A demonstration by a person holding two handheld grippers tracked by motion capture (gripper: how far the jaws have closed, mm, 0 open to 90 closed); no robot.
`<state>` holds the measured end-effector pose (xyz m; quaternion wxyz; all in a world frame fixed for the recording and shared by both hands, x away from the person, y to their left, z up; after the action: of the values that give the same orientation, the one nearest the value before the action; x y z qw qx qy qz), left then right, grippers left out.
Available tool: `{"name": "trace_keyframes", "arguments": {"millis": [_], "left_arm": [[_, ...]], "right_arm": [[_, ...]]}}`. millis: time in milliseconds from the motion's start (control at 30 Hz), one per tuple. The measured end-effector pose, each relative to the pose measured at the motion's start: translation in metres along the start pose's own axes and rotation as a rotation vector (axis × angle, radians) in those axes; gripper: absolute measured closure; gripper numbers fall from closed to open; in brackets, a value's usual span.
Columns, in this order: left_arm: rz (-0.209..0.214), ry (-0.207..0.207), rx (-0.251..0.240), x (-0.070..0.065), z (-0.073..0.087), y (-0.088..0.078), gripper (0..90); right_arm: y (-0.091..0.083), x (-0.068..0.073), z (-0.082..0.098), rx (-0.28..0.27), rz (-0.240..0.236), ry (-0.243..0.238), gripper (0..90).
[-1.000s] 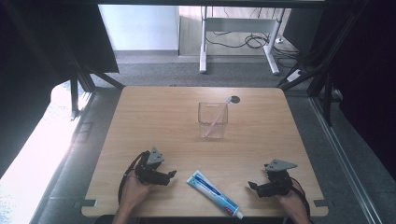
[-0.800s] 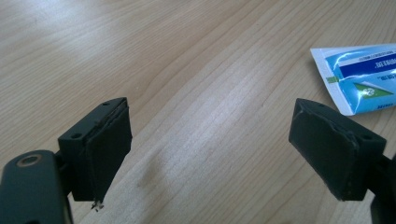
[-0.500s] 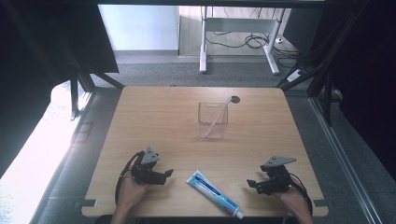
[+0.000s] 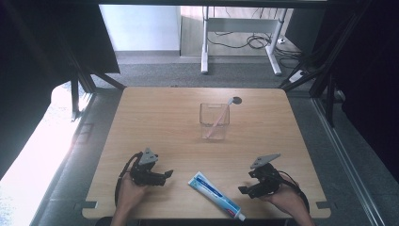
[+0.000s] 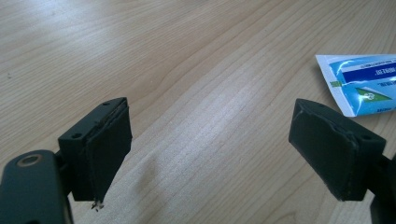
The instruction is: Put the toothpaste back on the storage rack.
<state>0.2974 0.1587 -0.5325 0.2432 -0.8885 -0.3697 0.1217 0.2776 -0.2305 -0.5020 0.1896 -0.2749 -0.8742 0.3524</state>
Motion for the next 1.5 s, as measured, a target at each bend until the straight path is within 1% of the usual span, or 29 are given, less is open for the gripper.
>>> {"name": "trace_keyframes", "arguments": {"millis": [67,133,233,433,500,633,767,867,900,933,967,1067,1200,1333,1433,1500], "left_arm": [[0.0,-0.001,-0.001,0.0,0.0,0.0,13.5],[0.0,-0.004,-0.004,0.0,0.0,0.0,13.6],[0.001,-0.004,-0.003,0.001,0.0,-0.001,13.6],[0.003,-0.004,-0.005,0.001,0.001,-0.001,13.6],[0.002,-0.004,-0.005,0.001,0.001,-0.001,13.6],[0.002,-0.001,-0.005,0.001,0.001,-0.002,13.6],[0.003,-0.002,-0.009,0.001,0.0,-0.002,13.6],[0.007,-0.006,-0.015,0.001,0.0,-0.002,13.6],[0.008,-0.002,-0.012,0.001,0.0,-0.003,13.6],[0.009,-0.002,-0.012,0.0,0.0,-0.002,13.6],[0.01,-0.002,-0.012,0.0,0.0,-0.002,13.7],[0.011,0.0,-0.008,0.001,0.0,-0.002,13.6],[0.012,0.0,-0.012,0.0,0.0,-0.002,13.6],[0.014,0.004,-0.006,-0.001,0.0,-0.002,13.6],[0.017,0.005,-0.004,-0.001,0.0,-0.001,13.6],[0.018,0.004,-0.003,-0.001,0.0,0.0,13.6]], "right_arm": [[0.001,0.007,-0.007,0.008,-0.021,-0.007,29.3],[0.003,0.012,-0.013,0.02,-0.031,-0.018,31.8],[0.008,0.02,-0.021,0.047,-0.051,-0.023,34.5],[0.024,0.037,-0.033,0.107,-0.095,-0.053,35.8],[0.028,0.042,-0.036,0.121,-0.102,-0.06,35.9],[0.038,0.053,-0.041,0.168,-0.114,-0.084,36.6],[0.047,0.061,-0.044,0.21,-0.114,-0.108,36.6],[0.054,0.064,-0.045,0.255,-0.103,-0.113,36.0],[0.057,0.064,-0.045,0.273,-0.098,-0.118,35.9],[0.059,0.064,-0.045,0.282,-0.1,-0.118,35.7],[0.061,0.065,-0.045,0.29,-0.101,-0.107,35.6],[0.066,0.068,-0.045,0.314,-0.101,-0.123,36.1],[0.073,0.072,-0.044,0.353,-0.086,-0.148,36.9],[0.08,0.076,-0.043,0.391,-0.068,-0.158,37.8],[0.081,0.078,-0.044,0.407,-0.066,-0.162,41.7],[0.083,0.079,-0.045,0.417,-0.065,-0.176,43.9]]}}
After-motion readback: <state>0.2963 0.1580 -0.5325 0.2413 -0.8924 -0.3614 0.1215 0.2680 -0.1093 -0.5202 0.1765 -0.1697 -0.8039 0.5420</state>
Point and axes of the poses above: each handheld gripper's, and its own axes: y roughly forward along the jaws, z roughly out of its underside, x roughly to its left, the point moved 2 cm from there along y, roughly forward along the jaws, and after that the axes turned 10 degrees about -x, right-handed, at the moved point
